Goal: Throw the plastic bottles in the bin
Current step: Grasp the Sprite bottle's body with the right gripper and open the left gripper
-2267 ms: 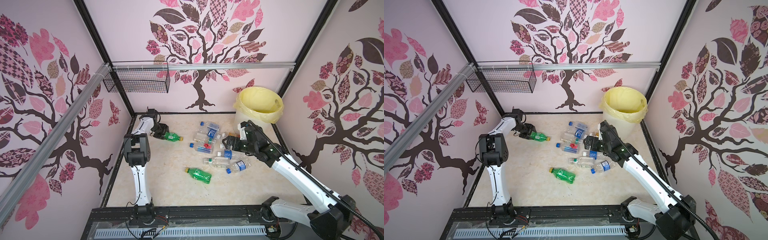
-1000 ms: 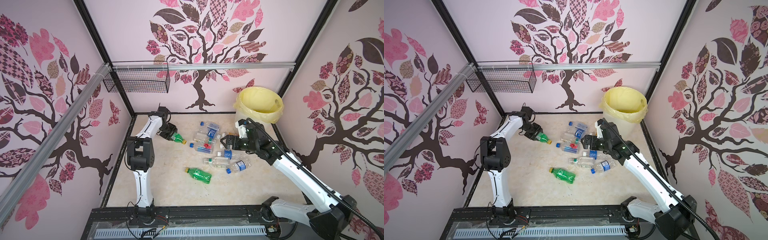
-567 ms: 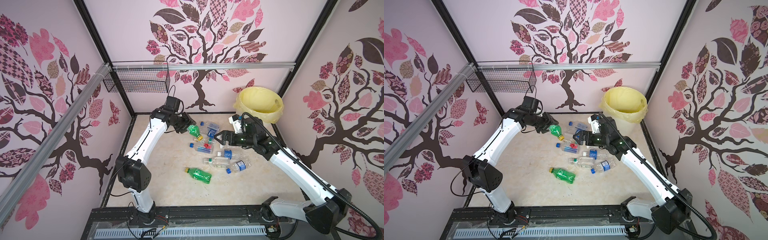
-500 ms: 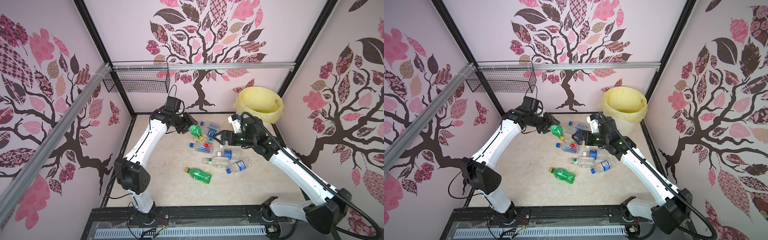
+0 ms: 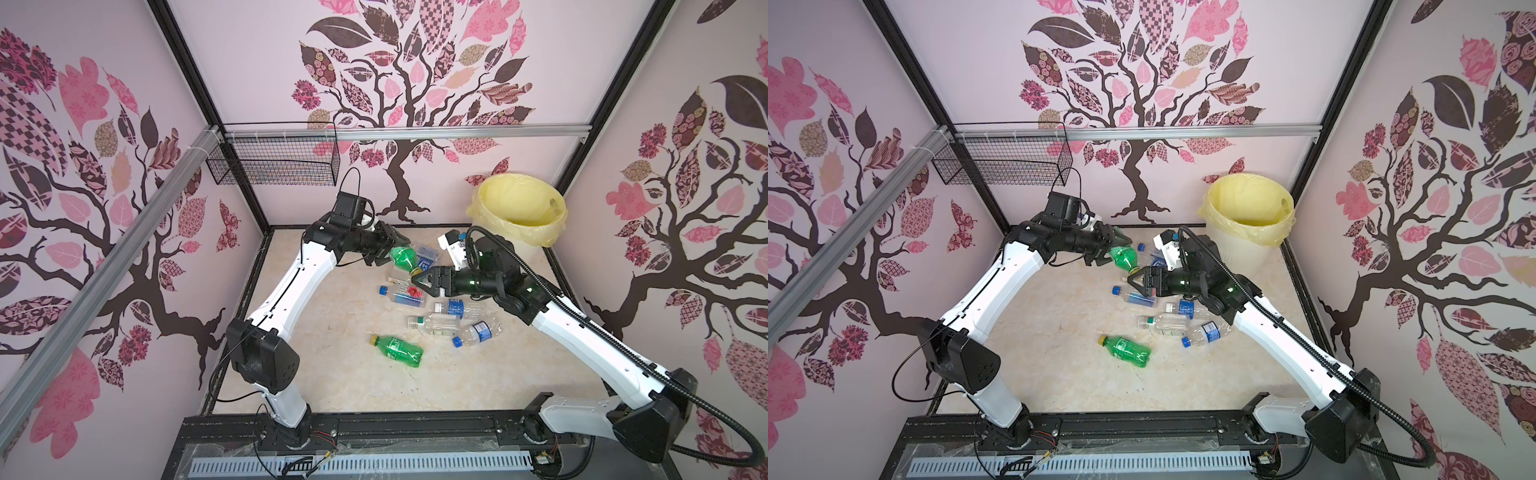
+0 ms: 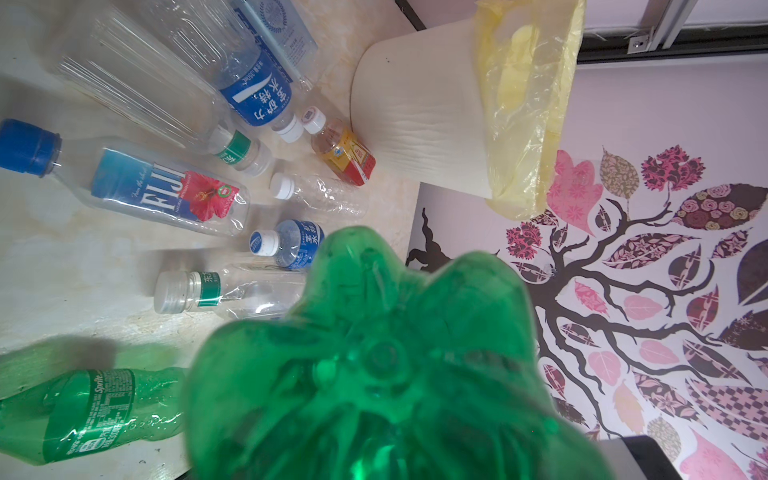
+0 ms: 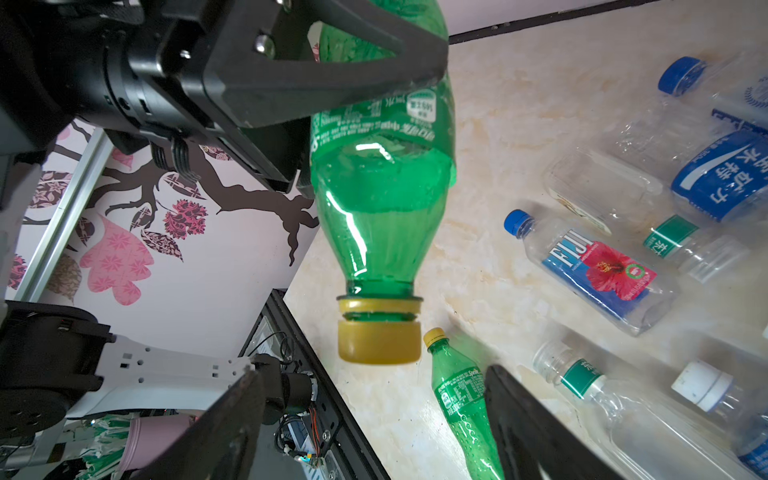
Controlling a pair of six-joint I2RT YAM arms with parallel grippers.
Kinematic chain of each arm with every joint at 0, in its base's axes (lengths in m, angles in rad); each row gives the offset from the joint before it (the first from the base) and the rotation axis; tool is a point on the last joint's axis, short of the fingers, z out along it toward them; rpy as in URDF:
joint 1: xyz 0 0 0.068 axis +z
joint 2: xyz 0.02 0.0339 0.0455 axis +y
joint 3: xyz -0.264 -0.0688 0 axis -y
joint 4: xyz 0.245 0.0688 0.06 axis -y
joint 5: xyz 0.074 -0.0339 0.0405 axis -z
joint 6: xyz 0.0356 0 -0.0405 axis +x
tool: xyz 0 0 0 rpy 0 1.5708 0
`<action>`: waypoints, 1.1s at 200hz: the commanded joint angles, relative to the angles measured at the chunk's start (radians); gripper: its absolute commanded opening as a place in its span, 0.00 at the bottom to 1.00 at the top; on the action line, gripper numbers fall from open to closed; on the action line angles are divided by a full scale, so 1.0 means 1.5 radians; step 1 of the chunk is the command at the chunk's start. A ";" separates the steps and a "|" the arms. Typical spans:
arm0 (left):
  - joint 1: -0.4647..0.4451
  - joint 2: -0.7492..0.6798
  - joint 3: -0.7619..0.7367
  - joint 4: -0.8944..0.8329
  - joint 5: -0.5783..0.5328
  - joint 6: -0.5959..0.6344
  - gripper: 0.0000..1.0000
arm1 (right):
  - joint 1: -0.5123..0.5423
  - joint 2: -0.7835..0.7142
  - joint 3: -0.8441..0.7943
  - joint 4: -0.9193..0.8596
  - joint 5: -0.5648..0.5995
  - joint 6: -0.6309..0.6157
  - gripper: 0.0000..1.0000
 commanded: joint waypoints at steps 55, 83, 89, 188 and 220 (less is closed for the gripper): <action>-0.027 -0.044 -0.020 0.043 0.025 -0.042 0.41 | 0.002 0.048 0.056 0.022 -0.009 -0.003 0.64; -0.027 -0.043 -0.024 0.038 0.023 -0.038 0.41 | 0.002 0.050 0.056 0.030 0.001 -0.002 0.49; -0.027 -0.042 -0.025 0.038 0.024 -0.039 0.41 | 0.002 0.050 0.056 0.030 0.002 -0.002 0.46; -0.021 0.003 0.080 -0.052 -0.018 -0.011 0.84 | 0.002 0.061 0.118 -0.043 0.095 -0.033 0.20; 0.003 0.019 0.180 -0.093 -0.044 -0.005 0.97 | -0.005 0.075 0.164 -0.103 0.183 -0.073 0.19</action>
